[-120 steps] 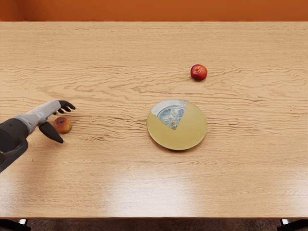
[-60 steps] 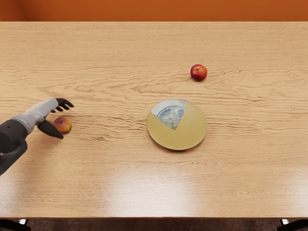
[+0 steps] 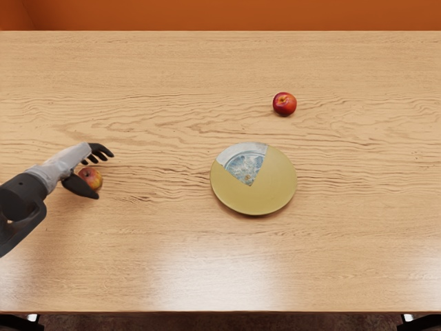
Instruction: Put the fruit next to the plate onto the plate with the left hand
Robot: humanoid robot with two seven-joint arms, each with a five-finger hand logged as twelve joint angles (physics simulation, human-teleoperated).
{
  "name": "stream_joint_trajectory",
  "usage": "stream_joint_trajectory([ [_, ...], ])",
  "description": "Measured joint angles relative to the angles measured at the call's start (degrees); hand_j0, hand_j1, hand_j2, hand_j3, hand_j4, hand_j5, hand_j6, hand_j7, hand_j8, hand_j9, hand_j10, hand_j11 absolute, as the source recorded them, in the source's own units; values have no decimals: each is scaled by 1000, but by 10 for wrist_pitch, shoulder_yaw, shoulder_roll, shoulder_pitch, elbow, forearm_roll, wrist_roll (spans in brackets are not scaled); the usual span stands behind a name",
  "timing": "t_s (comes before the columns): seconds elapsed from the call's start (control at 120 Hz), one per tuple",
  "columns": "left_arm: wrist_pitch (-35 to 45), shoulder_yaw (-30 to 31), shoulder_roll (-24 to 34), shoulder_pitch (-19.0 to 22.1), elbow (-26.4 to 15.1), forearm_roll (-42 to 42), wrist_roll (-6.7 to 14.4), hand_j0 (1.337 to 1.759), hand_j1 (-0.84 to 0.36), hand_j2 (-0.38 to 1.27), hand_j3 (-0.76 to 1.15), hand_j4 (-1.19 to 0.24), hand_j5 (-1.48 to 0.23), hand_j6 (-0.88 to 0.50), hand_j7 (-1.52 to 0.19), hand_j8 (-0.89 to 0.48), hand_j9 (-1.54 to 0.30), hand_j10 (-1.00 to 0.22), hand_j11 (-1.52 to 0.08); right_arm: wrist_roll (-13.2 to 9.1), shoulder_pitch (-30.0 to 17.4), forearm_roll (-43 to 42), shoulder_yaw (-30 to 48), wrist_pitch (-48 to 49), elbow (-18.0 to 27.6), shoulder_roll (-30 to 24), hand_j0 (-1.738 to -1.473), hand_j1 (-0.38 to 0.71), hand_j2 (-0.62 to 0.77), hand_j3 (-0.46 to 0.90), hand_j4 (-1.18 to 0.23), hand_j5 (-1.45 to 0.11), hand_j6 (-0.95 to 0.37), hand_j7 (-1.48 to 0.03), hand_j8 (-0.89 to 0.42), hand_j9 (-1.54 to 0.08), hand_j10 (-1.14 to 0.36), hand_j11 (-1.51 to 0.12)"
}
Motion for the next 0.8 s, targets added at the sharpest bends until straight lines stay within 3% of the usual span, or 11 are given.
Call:
stream_joint_trajectory([
  [0.8, -1, 15, 1, -6, 2, 0, 3, 1657, -170, 94, -1, -440, -568, -441, -567, -441, -567, -440, -567, 0, 4, 0, -1, 0, 0, 0, -1658, -349, 0, 0, 0, 0, -1, 0, 0, 0, 0, 0],
])
